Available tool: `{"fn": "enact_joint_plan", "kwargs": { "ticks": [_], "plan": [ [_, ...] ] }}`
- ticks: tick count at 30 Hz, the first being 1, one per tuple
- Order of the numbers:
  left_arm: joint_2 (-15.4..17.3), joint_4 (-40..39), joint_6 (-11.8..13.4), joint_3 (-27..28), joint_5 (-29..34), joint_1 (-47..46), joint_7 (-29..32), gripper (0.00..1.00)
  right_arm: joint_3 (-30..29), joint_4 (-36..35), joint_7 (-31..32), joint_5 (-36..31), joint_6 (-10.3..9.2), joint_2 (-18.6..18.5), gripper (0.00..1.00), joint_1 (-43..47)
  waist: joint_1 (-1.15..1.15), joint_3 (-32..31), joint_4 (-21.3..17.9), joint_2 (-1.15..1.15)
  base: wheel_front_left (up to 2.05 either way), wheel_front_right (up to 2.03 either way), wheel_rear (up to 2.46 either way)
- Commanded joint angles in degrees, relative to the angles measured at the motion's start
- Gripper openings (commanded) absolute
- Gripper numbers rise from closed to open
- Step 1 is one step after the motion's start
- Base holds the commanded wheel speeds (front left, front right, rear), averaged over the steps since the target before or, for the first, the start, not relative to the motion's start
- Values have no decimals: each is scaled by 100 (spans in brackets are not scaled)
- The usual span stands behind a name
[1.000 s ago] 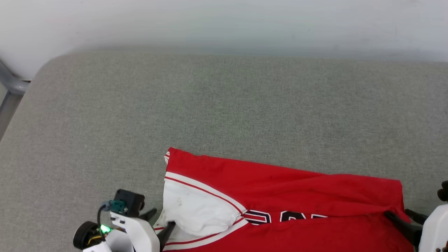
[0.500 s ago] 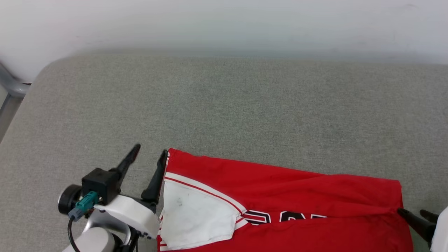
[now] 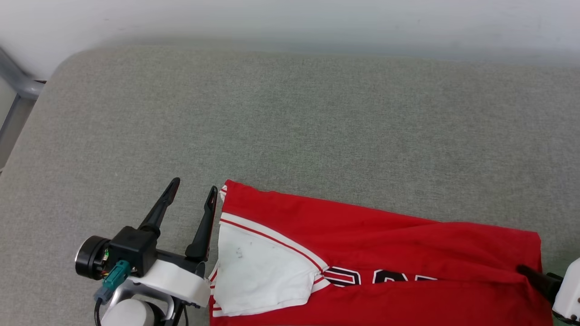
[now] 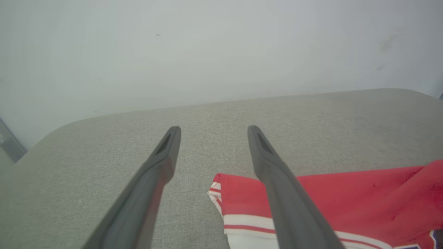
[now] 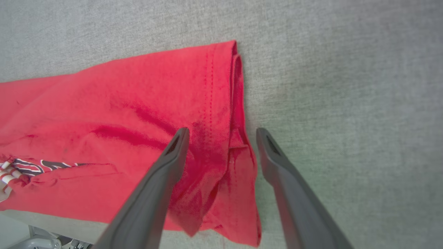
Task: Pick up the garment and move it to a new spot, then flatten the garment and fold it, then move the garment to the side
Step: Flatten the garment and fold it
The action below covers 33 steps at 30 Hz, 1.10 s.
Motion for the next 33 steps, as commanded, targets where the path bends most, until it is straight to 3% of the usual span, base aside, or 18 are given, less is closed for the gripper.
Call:
{"fn": "enact_joint_plan", "kwargs": {
  "ticks": [1,9,15,23,24,26,33],
  "plan": [
    [-54,44,-73,83,83,67,-26,100,-47,43,20,-37,-5,72,100,-88,0,37,32,0,0,0,0],
    [-435,257,-579,609,465,169,-27,100,-102,479,122,-83,-5,375,100,-160,0,167,92,0,0,0,0],
    [-636,356,-837,900,706,196,-27,100,190,717,97,32,-2,549,100,-206,0,213,74,0,0,0,0],
    [-852,475,-1110,1160,943,219,-27,100,598,911,-64,315,5,516,100,-267,0,187,49,0,0,0,0],
    [-884,489,-1138,1194,970,223,-27,100,634,944,-91,330,5,490,92,-265,0,178,49,0,0,0,0],
    [-941,512,-1190,1251,1020,238,-27,100,680,1000,-156,325,5,419,0,-255,0,159,49,0,0,0,0],
    [-1067,585,-1325,1423,1162,322,-27,100,617,1081,-583,403,-8,98,0,-234,0,29,27,0,0,0,0]
  ]
}}
